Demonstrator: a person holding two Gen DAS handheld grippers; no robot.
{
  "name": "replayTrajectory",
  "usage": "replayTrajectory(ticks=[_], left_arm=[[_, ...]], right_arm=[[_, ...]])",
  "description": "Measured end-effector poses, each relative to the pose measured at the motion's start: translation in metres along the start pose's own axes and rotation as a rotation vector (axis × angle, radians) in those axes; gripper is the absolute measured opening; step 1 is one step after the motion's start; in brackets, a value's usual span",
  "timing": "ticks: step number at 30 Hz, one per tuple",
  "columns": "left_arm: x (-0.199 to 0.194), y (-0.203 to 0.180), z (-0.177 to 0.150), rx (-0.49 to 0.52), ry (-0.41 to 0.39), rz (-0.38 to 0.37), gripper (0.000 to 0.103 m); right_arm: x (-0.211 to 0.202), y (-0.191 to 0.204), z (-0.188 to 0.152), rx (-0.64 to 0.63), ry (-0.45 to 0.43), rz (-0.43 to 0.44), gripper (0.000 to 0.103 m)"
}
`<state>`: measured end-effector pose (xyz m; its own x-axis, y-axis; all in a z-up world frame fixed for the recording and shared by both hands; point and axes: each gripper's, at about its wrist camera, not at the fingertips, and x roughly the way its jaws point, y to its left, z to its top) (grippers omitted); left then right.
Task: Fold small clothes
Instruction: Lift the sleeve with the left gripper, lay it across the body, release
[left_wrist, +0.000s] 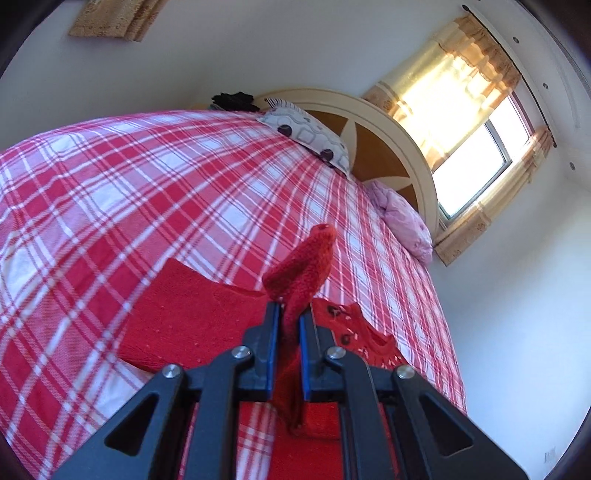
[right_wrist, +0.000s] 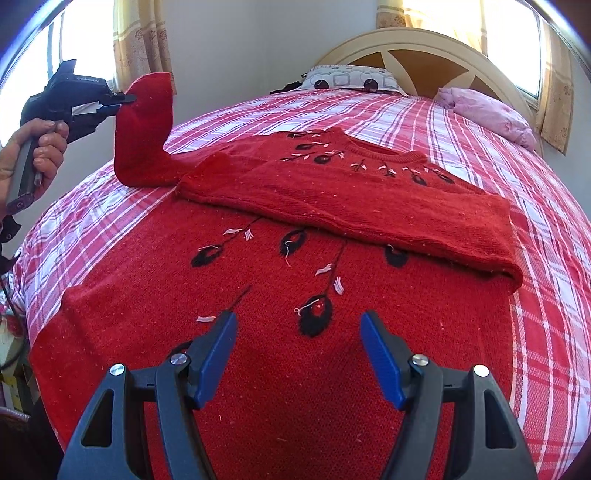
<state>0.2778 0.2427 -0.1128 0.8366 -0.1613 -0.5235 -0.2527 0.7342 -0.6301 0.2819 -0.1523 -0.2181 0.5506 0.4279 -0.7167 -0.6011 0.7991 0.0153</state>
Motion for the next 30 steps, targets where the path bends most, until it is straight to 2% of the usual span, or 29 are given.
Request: replayTrajectory(ticks=[8,14,18,25,27,29,30], left_arm=[[0.028,-0.055,-0.03,0.051,0.066,-0.083,0.01],[0.048,-0.086,-0.051,0.092,0.106,-0.117,0.01],[0.062,-0.103,-0.069,0.147,0.118,-0.106,0.01],[0.088,-0.123,-0.1,0.3,0.105,-0.027,0.013],[0.089,-0.125,-0.108,0.37,0.11,0.005,0.021],[0.079,-0.123,-0.118,0.469,0.095,0.045,0.045],[0.073,-0.123,-0.122,0.51,0.08,0.065,0.054]], right_arm=[[0.002,-0.004,-0.002,0.022,0.007,0.01,0.069],[0.003,-0.006,-0.003,0.037,0.008,0.021,0.069],[0.003,-0.008,-0.004,0.044,0.008,0.028,0.069],[0.006,-0.008,-0.004,0.042,0.015,0.03,0.069],[0.006,-0.009,-0.004,0.046,0.014,0.036,0.069],[0.005,-0.01,-0.004,0.053,0.012,0.043,0.069],[0.005,-0.012,-0.005,0.059,0.01,0.051,0.069]])
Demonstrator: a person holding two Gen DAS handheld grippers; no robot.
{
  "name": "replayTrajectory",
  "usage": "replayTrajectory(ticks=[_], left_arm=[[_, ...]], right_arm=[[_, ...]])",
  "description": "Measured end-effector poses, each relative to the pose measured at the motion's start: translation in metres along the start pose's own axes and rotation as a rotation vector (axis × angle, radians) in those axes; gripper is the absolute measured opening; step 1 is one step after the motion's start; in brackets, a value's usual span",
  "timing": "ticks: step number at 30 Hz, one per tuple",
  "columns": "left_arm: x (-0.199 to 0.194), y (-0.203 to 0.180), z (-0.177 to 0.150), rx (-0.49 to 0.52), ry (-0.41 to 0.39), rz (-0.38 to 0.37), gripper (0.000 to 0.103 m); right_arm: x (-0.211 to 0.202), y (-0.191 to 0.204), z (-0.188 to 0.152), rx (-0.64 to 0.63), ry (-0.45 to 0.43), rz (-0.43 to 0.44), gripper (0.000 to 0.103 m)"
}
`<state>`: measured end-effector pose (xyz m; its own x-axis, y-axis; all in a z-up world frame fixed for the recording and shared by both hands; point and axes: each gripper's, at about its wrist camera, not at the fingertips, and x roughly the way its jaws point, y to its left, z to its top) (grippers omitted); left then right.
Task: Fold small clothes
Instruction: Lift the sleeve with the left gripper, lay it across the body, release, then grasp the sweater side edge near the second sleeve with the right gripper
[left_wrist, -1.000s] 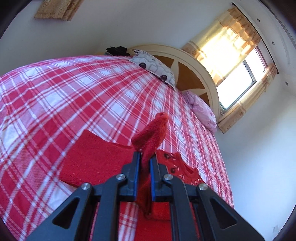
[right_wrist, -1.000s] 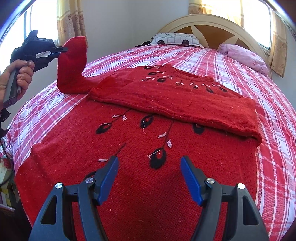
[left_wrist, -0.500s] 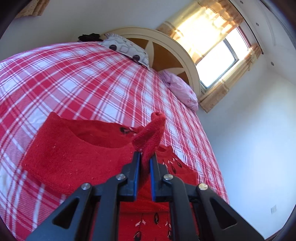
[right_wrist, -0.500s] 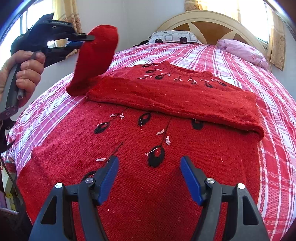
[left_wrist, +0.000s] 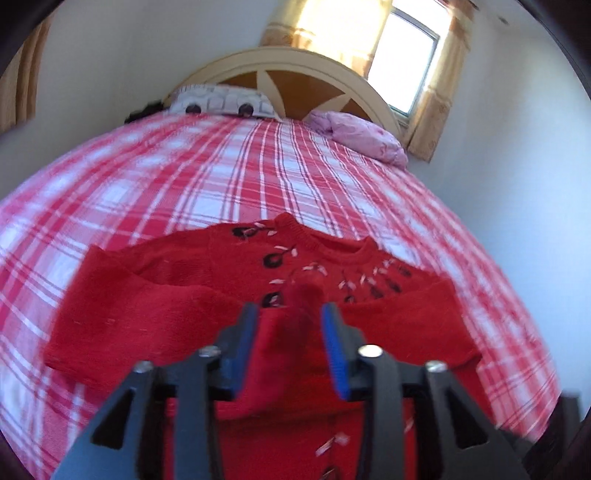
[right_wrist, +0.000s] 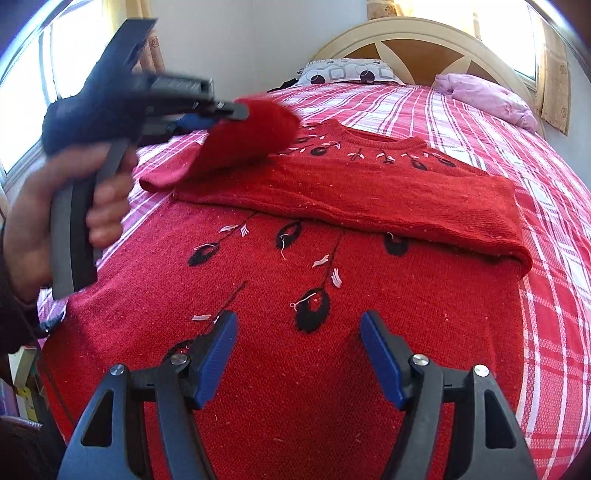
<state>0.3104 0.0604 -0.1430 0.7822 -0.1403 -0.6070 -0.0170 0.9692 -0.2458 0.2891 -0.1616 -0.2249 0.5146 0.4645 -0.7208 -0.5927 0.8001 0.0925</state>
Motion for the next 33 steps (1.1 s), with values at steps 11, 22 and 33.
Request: replayTrajectory(ticks=[11,22,33], left_arm=[[-0.021,0.036,-0.054,0.292,0.123,0.289,0.098],[-0.008,0.069,-0.049,0.088,0.183,0.235,0.098],[0.001,0.071,-0.05,0.061,0.198,0.195,0.103]], right_arm=[[-0.003,0.0,0.005,0.008,0.012,0.016,0.069],[0.046,-0.036,0.108,0.339,0.069,0.209,0.069],[0.112,-0.021,0.136,0.364,0.144,0.213,0.01]])
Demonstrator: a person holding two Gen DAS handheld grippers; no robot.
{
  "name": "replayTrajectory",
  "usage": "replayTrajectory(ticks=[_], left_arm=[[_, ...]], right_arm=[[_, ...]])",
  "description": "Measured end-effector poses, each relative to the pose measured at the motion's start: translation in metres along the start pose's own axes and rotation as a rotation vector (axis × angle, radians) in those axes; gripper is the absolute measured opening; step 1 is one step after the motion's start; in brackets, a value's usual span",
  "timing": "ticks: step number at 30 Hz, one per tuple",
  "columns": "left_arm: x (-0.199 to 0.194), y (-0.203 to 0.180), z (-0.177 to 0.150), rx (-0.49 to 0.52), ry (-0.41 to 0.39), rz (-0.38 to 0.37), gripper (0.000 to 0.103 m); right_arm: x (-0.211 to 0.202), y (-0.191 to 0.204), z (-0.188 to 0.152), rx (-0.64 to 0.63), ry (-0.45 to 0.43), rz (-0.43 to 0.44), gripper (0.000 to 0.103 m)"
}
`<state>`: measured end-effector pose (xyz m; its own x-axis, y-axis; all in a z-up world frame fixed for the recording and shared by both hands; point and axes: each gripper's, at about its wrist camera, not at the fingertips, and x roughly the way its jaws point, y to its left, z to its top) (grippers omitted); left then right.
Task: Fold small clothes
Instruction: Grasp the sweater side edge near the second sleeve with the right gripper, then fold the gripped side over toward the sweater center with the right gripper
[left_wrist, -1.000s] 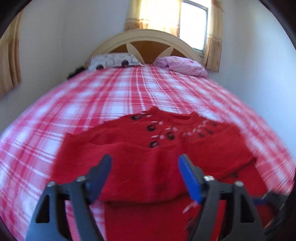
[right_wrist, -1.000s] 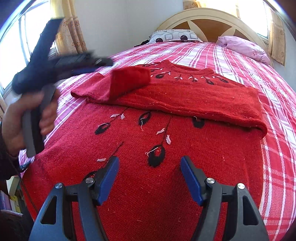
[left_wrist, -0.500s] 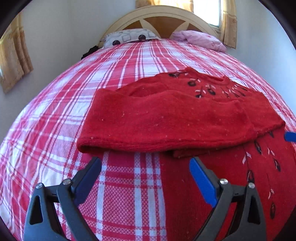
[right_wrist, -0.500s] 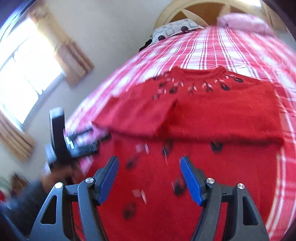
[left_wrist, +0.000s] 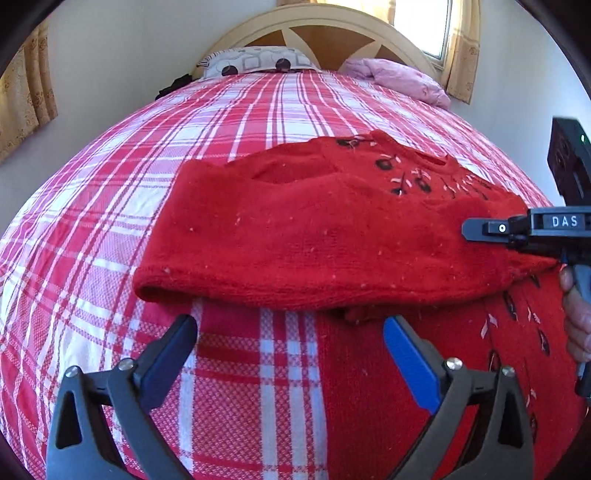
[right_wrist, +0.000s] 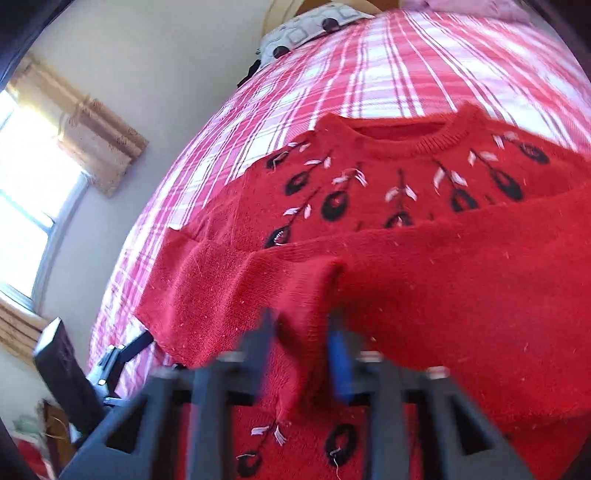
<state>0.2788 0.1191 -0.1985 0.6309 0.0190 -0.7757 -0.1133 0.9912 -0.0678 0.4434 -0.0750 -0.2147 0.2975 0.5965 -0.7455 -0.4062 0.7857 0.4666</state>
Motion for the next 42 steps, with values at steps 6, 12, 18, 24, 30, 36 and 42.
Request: replayTrajectory(ticks=[6,12,18,24,30,36,42], left_arm=[[-0.002,0.007,0.008,-0.051,-0.028,-0.022,0.103],[0.021,0.004,0.017,-0.054,0.026,0.027,0.103],[0.018,0.007,0.013,-0.07,0.006,0.037,0.103],[0.019,0.01,0.013,-0.088,0.001,0.035,0.103],[0.017,0.018,0.011,-0.132,-0.008,0.023,0.103],[0.02,0.016,0.013,-0.12,-0.001,0.033,0.103],[0.023,0.015,0.014,-0.11,0.011,0.046,0.103]], right_arm=[[-0.017,0.025,0.01,-0.041,-0.056,0.067,0.01],[-0.042,0.051,0.02,-0.113,-0.114,0.066,0.01],[-0.077,0.055,0.028,-0.154,-0.204,0.034,0.01],[-0.107,0.05,0.036,-0.164,-0.251,0.027,0.01],[-0.131,0.034,0.037,-0.161,-0.285,-0.004,0.01],[-0.142,0.01,0.034,-0.144,-0.279,-0.037,0.01],[-0.15,-0.01,0.03,-0.119,-0.281,-0.055,0.01]])
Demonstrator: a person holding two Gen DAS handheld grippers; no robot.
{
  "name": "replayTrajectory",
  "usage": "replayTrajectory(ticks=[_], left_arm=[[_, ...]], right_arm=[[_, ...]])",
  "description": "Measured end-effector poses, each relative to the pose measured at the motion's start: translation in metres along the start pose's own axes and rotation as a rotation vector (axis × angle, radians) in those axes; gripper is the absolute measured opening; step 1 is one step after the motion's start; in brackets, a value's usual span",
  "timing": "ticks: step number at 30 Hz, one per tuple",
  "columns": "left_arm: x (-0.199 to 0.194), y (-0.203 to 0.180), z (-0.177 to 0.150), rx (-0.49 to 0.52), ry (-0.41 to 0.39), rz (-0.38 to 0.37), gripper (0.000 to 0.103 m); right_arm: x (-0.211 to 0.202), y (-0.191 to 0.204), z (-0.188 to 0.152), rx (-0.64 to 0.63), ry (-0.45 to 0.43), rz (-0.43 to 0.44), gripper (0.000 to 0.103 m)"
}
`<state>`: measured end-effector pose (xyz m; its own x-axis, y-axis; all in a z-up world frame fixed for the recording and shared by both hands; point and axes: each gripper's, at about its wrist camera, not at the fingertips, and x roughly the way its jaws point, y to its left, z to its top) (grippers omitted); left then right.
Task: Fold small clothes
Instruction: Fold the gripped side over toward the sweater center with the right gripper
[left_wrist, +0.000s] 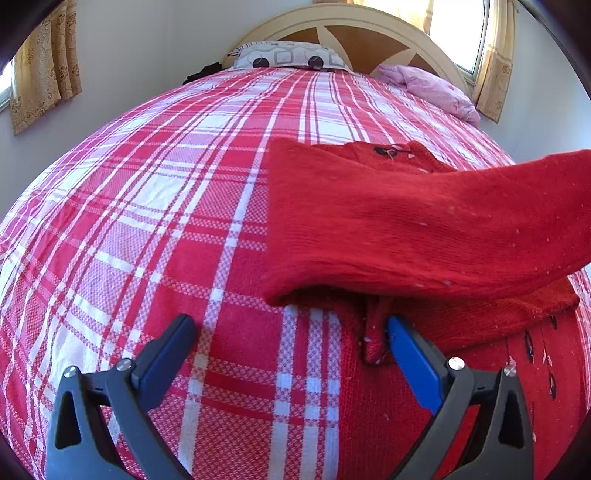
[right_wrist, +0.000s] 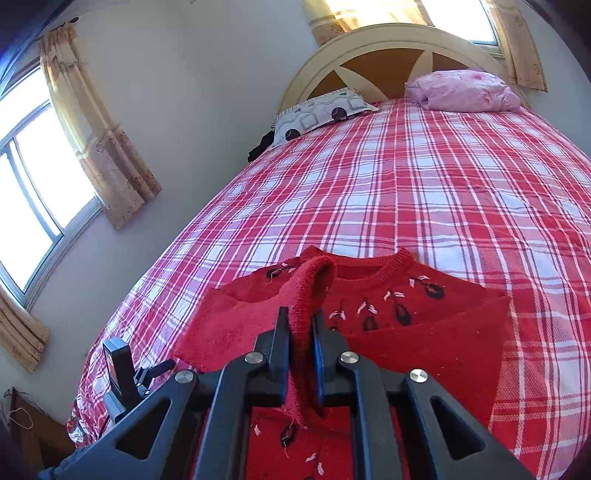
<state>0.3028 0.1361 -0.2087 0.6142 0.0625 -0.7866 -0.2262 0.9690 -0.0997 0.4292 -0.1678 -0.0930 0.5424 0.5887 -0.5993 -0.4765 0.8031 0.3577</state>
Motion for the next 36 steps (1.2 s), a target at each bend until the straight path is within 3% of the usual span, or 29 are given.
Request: replayTrajectory(ticks=[6,12,15,17,19,24,29,36], left_arm=[[-0.005,-0.004,0.003,0.022,-0.017,-0.03,0.103],[0.0,-0.027,0.016,0.132,-0.023,0.008,0.103],[0.002,-0.021,0.03,0.099,-0.069,0.018,0.103],[0.016,-0.01,0.037,0.055,-0.036,0.076,0.103],[0.018,0.004,0.034,-0.021,-0.019,0.016,0.103],[0.016,0.014,0.026,-0.063,-0.029,0.006,0.103],[0.017,0.004,0.026,-0.021,-0.022,0.036,0.103],[0.016,0.008,0.025,-0.027,-0.02,0.014,0.103]], right_arm=[[-0.008,0.014,0.015,-0.032,-0.015,0.011,0.01],[-0.019,0.075,0.053,-0.122,-0.069,0.065,0.01],[-0.026,0.1,0.067,-0.147,-0.094,0.107,0.01],[-0.032,0.113,0.069,-0.171,-0.106,0.129,0.01],[-0.036,0.119,0.064,-0.195,-0.106,0.143,0.01],[-0.036,0.092,0.05,-0.171,-0.084,0.119,0.01],[-0.033,0.034,0.035,-0.075,-0.061,0.05,0.01],[-0.053,-0.038,0.022,0.055,-0.084,-0.027,0.01]])
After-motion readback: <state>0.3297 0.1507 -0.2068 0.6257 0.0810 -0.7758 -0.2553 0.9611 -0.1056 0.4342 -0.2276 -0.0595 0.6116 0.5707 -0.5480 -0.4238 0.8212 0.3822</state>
